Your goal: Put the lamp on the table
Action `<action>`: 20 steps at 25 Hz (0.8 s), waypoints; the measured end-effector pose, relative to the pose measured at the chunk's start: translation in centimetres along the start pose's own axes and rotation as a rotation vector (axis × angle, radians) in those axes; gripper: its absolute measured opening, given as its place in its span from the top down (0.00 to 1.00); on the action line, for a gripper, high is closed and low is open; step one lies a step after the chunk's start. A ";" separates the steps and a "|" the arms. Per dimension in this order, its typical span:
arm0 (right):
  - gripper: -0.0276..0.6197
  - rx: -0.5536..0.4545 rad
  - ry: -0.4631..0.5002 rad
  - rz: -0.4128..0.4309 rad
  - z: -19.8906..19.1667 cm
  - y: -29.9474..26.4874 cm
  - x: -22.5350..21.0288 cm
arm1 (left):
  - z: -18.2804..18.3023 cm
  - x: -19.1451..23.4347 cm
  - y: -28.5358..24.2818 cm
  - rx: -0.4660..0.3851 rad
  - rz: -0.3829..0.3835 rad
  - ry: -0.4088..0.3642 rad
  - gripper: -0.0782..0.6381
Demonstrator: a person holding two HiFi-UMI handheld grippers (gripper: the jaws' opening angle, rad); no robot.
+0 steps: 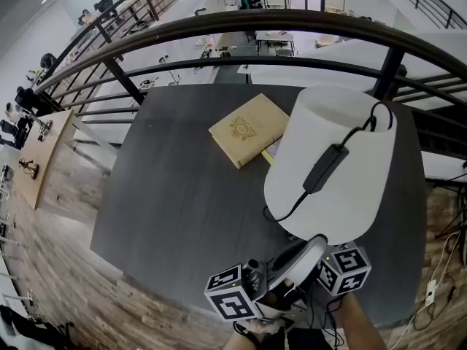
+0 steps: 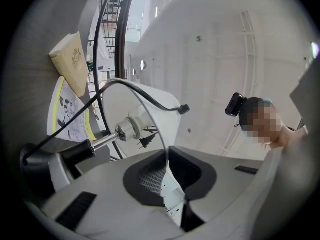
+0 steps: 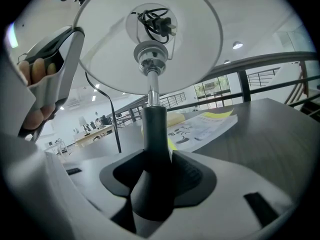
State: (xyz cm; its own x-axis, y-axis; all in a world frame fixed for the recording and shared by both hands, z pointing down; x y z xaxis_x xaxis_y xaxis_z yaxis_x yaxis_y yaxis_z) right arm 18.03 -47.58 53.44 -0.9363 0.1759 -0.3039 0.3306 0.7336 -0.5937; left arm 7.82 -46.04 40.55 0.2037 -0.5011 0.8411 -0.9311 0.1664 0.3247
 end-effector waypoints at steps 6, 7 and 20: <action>0.63 -0.007 -0.034 -0.010 -0.6 1.2 0.3 | -0.1 -0.2 0.2 -0.005 0.005 0.005 0.82; 0.63 -0.002 -0.035 -0.010 -0.9 1.3 0.3 | -0.1 -0.2 0.2 -0.003 0.005 0.005 0.82; 0.63 0.015 -0.017 -0.060 -3.4 4.6 0.6 | -1.5 -0.3 1.1 -0.003 0.017 0.012 0.82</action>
State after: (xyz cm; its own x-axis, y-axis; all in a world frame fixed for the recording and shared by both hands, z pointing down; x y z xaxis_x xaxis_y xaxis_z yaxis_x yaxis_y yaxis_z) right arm 18.58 -41.88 53.04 -0.9523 0.1210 -0.2802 0.2762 0.7323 -0.6224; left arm 7.20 -44.48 41.32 0.1910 -0.4883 0.8515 -0.9335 0.1778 0.3113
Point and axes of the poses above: the fingertips, and each gripper's own axes: y backward along the fingers, x to its left, z out of its top, the point moved 6 cm from there along y, backward along the fingers, and after that the axes turned 14 degrees about x, right-handed, at the moved point
